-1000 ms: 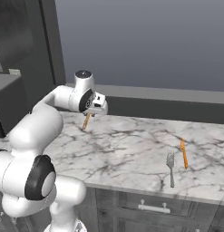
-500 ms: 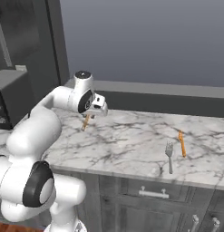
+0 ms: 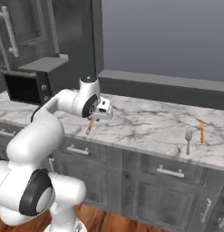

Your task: Organize the utensils by type. Pick up the wooden spoons from the counter and place them in the open cabinet. Then pick up the metallic utensils from the counter and place them in the open drawer.

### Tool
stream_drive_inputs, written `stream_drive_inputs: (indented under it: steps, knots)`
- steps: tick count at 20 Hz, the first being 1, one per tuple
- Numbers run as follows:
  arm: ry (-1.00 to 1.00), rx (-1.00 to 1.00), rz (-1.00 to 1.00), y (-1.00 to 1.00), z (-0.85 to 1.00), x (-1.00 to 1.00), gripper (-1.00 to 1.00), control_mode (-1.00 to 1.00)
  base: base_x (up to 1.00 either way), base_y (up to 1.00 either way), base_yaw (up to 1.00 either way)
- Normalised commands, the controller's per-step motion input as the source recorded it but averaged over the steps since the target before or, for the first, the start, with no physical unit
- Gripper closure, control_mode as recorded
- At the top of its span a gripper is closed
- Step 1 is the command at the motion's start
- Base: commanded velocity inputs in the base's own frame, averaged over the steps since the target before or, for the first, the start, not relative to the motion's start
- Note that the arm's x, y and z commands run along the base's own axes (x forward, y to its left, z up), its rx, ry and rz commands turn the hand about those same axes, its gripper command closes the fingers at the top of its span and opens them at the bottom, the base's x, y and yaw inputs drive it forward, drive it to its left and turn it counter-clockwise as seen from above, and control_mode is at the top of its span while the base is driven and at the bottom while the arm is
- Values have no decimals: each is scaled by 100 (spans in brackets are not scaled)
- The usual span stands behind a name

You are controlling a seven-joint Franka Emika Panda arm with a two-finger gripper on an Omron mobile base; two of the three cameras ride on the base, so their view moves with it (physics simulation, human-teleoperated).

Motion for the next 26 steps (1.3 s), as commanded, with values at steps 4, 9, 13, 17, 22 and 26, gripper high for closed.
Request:
stream_drive_inputs:
  steps: [4, 9, 13, 17, 22, 26]
  knots:
    - [0, 0, 0, 0, 0, 0, 100, 100, -54, 0, 94]
    - [0, 0, 0, 0, 0, 0, 100, 100, -47, 1, 100]
    - [0, 0, 0, 0, 0, 0, 100, 100, -24, 15, 92]
    - [0, 0, 0, 0, 0, 0, 100, 100, 40, 21, -6]
    - [0, 0, 0, 0, 0, 0, 100, 100, 61, 19, -62]
    - [0, 0, 0, 0, 0, 0, 100, 100, 57, 46, -63]
